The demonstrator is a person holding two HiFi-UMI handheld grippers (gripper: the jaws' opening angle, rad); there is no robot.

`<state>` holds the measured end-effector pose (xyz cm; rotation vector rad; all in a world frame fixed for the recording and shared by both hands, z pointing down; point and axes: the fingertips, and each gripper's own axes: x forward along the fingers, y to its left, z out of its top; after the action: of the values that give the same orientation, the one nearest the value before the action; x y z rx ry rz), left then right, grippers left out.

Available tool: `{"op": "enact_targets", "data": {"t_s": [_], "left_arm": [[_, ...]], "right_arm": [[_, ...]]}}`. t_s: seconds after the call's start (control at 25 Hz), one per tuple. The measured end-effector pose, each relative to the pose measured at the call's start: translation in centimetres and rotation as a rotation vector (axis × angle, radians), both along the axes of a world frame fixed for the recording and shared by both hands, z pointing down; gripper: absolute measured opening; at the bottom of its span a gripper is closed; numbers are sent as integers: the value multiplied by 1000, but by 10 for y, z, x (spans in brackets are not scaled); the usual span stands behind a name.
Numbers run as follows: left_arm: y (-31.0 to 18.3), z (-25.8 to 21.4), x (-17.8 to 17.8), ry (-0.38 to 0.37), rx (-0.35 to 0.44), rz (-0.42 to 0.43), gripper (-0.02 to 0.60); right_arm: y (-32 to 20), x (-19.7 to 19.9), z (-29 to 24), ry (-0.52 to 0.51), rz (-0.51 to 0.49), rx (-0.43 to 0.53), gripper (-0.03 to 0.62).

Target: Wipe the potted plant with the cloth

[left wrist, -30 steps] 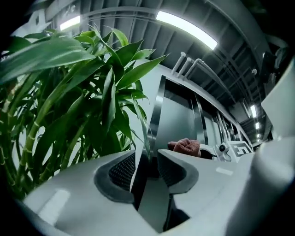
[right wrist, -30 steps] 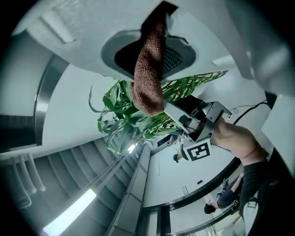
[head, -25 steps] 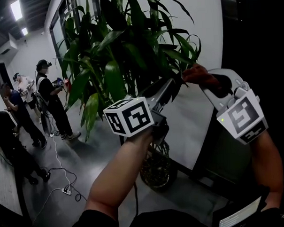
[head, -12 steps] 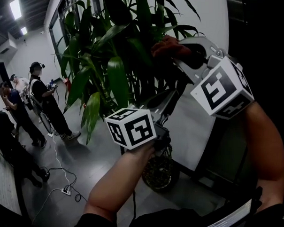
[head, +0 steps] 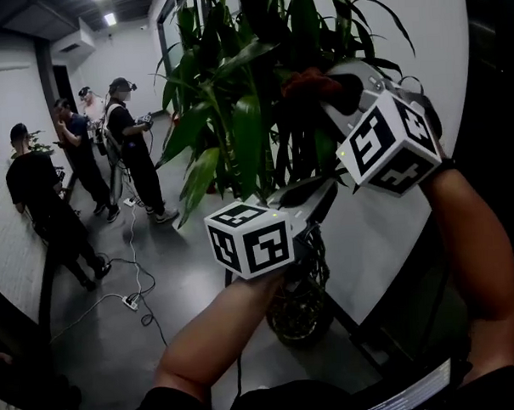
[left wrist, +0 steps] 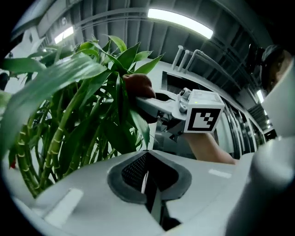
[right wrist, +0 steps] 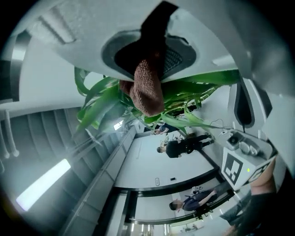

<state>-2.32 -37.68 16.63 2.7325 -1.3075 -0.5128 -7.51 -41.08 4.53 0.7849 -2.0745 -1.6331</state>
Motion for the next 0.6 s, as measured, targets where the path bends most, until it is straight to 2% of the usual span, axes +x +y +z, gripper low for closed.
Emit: {"op": "enact_targets", "data": {"t_s": [0.16,0.44,0.6], "left_arm": [[3,11,6,-11,-12,-70,17],[14,19,15,13,-2,-172,17],[15,23,19,-2,8,-211,17]], "right_arm": [[4,-3,31,117,8,96,64],[24,11,74,213,-84,92,64],[34,22,92,235,-142,61,64]]}}
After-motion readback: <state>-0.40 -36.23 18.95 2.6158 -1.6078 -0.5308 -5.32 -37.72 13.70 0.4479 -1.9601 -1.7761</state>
